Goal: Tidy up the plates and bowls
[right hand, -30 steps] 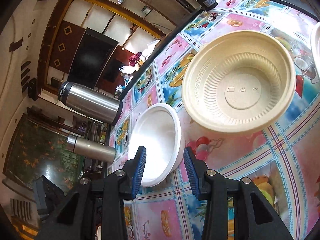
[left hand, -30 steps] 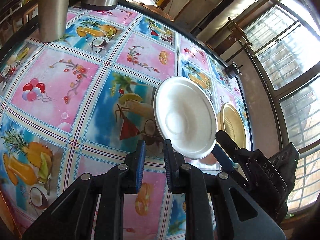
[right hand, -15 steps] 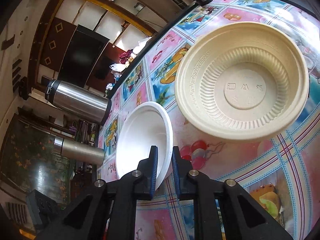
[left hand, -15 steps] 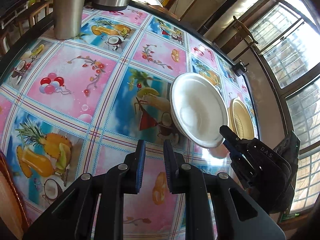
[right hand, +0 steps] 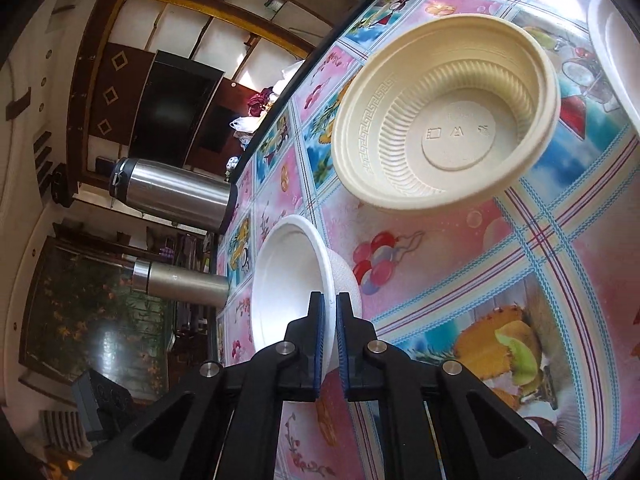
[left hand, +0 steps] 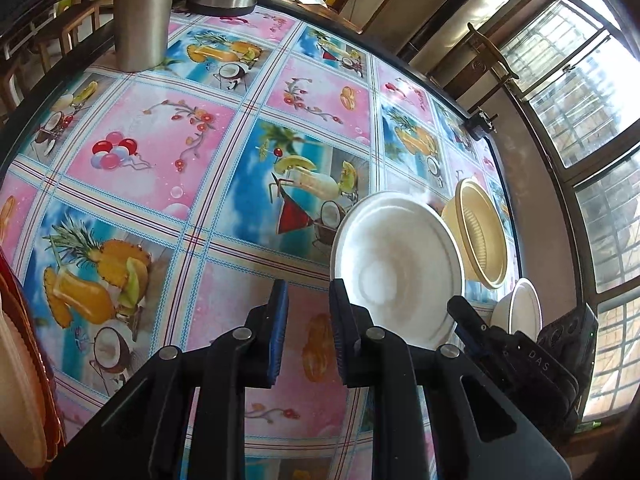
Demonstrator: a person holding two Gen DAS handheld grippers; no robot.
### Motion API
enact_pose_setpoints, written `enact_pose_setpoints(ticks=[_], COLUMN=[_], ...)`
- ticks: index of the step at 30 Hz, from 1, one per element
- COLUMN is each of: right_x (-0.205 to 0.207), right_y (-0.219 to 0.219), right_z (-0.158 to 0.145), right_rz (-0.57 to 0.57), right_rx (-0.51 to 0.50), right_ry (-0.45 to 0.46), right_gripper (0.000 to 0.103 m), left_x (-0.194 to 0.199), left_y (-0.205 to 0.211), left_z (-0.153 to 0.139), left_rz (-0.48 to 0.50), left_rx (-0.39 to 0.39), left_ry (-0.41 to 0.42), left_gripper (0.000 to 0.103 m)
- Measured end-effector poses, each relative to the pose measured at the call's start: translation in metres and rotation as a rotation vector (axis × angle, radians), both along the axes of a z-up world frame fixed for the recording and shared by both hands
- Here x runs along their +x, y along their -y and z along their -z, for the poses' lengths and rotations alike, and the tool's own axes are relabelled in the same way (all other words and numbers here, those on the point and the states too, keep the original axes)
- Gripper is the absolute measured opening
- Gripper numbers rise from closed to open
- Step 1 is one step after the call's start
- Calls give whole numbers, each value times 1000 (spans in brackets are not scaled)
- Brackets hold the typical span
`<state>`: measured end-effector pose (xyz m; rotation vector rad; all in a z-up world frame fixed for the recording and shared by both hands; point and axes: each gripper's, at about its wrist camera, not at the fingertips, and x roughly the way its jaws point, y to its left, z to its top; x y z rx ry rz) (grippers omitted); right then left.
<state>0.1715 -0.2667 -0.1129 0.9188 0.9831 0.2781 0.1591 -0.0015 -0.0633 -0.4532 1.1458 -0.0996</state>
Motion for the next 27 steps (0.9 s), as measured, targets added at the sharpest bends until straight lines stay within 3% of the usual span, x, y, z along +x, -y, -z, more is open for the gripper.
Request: enact_pose_setpoints(ticks=[3, 6, 12, 27], right_x=[-22, -42, -61, -56], right_y=[9, 19, 31, 32], right_z=[6, 16, 17, 24], right_rz=[-9, -18, -35, -82], right_rx=[10, 62, 62, 66], right_ry=[-6, -9, 10, -27], right_gripper=[6, 6, 7, 14], left_x=[-4, -11, -21, -16], left_y=[8, 15, 32, 44], left_z=[9, 10, 1, 16], left_rz=[17, 24, 71, 76], left_rx=[5, 23, -12, 21], left_ry=[-22, -19, -5, -16], left_gripper=[22, 33, 33, 34])
